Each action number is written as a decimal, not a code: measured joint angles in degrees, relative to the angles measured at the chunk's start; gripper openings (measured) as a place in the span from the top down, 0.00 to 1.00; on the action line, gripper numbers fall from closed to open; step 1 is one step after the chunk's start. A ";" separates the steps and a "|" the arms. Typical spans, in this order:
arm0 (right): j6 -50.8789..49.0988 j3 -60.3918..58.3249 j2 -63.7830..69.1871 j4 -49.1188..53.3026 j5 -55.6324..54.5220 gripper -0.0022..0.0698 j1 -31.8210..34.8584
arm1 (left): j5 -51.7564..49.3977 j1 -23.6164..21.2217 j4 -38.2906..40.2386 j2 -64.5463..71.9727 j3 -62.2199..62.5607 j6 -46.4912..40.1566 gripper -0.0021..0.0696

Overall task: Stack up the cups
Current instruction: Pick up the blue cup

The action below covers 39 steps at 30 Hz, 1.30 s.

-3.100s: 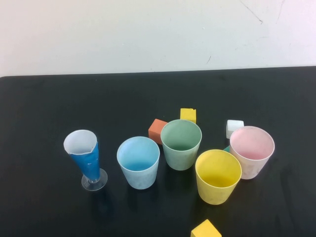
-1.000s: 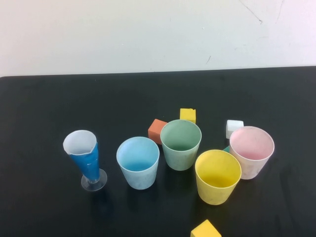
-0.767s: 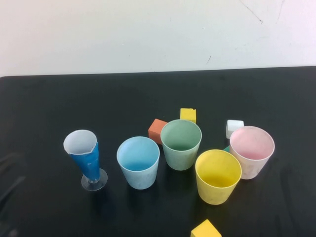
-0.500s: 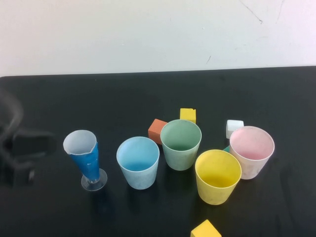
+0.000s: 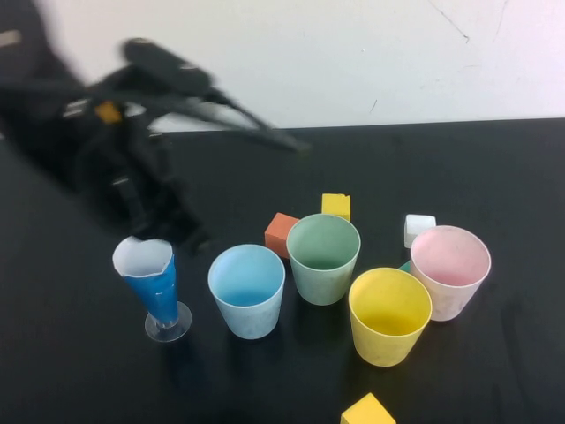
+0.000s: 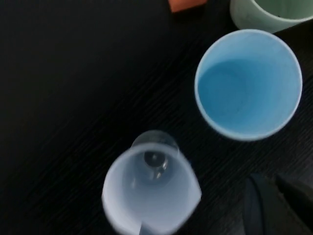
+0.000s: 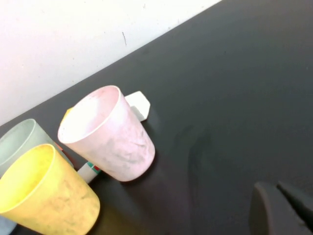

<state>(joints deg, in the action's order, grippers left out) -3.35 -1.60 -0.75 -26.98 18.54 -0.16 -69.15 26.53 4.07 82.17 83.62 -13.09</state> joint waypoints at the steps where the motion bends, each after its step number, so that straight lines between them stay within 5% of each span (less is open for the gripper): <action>1: 0.09 0.00 0.00 0.00 0.00 0.97 0.00 | -0.66 0.37 -0.12 1.43 1.66 0.28 0.93; 4: 0.27 0.00 0.00 0.00 0.00 0.97 0.00 | -1.55 1.01 1.74 8.13 7.38 0.75 0.79; 9: 0.70 0.00 0.00 0.00 0.26 0.97 0.00 | -1.55 1.22 4.22 16.28 13.00 1.71 0.40; 13: 0.80 0.00 0.00 0.00 0.46 0.97 0.00 | -1.55 1.22 3.42 19.75 13.98 1.95 0.31; 31: 0.92 0.00 0.00 0.00 0.87 0.97 0.00 | -1.43 1.22 -0.69 29.13 14.07 3.15 0.40; 39: 0.92 0.00 0.00 0.00 0.91 0.97 0.00 | -1.46 1.22 -0.05 32.18 14.07 3.06 0.90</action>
<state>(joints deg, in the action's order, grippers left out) -2.43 -1.60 -0.75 -26.98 19.44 -0.16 -70.61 27.75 4.03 114.35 97.69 -10.03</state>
